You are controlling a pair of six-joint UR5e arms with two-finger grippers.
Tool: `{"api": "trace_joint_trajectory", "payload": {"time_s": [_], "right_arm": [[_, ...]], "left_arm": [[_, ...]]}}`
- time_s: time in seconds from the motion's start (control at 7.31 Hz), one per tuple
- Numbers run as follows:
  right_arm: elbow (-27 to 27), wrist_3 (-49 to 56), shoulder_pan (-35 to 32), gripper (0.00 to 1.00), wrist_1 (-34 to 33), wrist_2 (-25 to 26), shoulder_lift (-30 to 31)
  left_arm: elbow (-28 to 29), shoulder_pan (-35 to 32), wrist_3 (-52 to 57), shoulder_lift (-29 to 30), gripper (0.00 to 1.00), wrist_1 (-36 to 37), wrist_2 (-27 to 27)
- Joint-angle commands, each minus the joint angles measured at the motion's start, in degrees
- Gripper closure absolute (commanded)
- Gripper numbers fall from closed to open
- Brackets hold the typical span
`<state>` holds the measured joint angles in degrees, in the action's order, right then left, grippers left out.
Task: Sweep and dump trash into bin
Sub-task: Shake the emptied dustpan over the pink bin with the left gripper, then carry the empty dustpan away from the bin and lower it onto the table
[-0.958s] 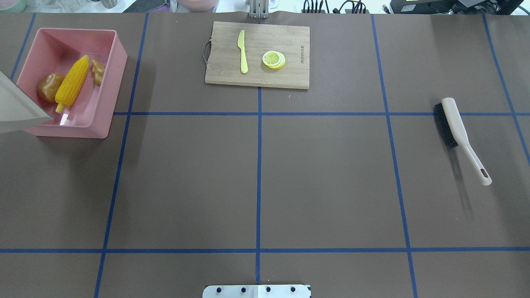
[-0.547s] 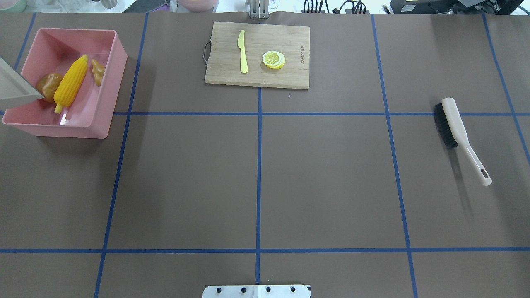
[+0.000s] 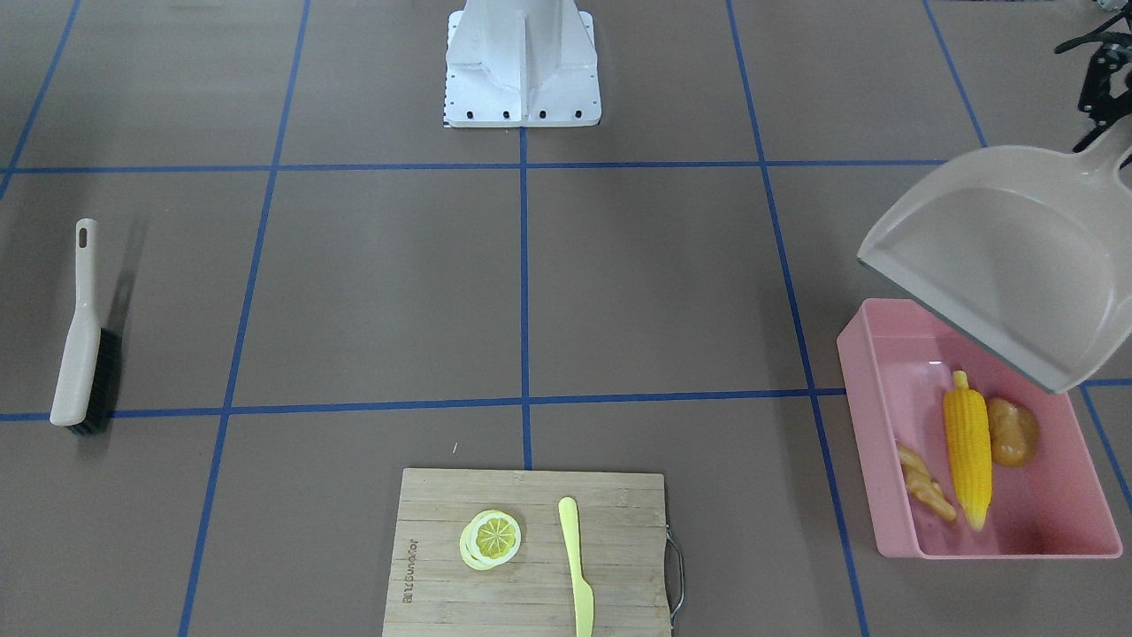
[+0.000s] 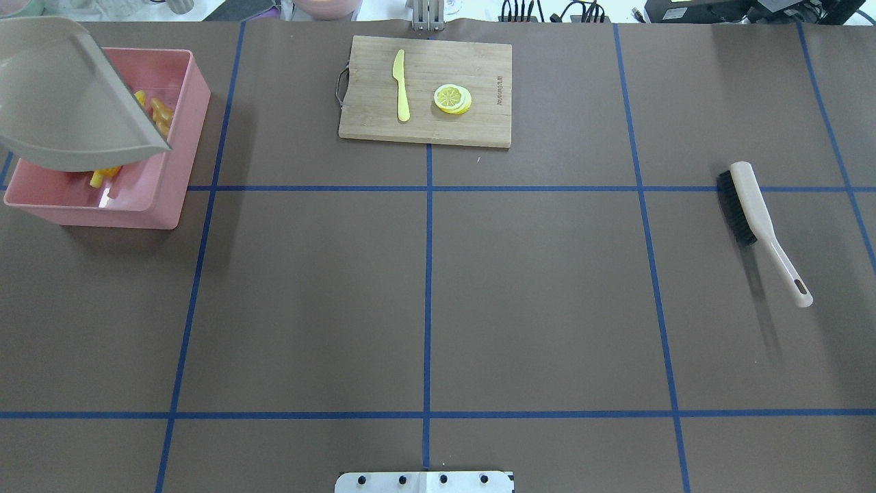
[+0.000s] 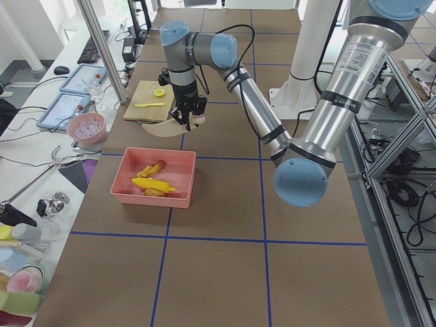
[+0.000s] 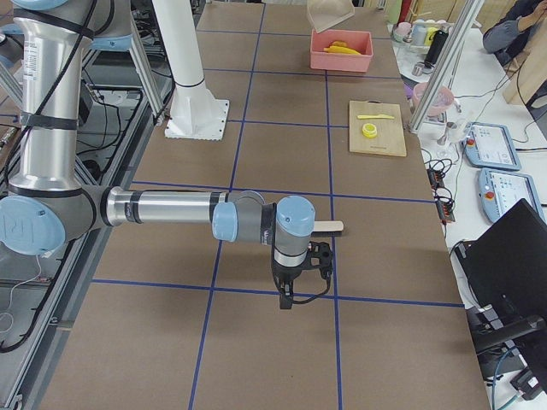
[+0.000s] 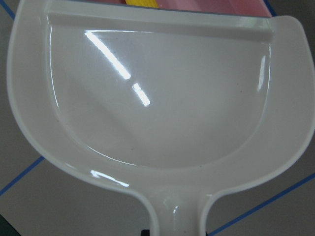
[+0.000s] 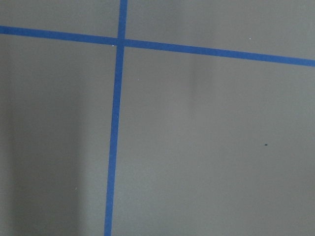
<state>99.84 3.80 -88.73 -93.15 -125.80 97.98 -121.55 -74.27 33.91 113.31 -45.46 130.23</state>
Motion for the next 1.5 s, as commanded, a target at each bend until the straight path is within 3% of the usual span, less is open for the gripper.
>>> {"api": "trace_joint_trajectory", "payload": {"time_s": [0.0,0.41,0.68,0.96,1.37], "right_arm": [[-0.2,-0.1,0.0,0.0,0.2,0.6,-0.2],[4.1,-0.1,-0.1,0.0,0.1,-0.3,0.6],[4.4,-0.2,0.0,0.0,0.1,-0.3,0.6],[4.1,-0.1,0.0,0.0,0.1,-0.4,0.6],[4.0,-0.1,0.0,0.0,0.0,-0.6,0.6]], "left_arm": [[0.3,7.1,-0.7,0.3,1.0,-11.4,3.4],[2.3,16.3,-0.7,-3.4,1.0,-28.0,2.8],[7.3,25.8,-2.6,-4.2,1.0,-38.0,2.7],[8.8,35.3,-9.5,-4.3,1.0,-49.3,-6.1],[9.1,40.7,-9.7,-6.6,1.0,-51.0,-6.6]]}}
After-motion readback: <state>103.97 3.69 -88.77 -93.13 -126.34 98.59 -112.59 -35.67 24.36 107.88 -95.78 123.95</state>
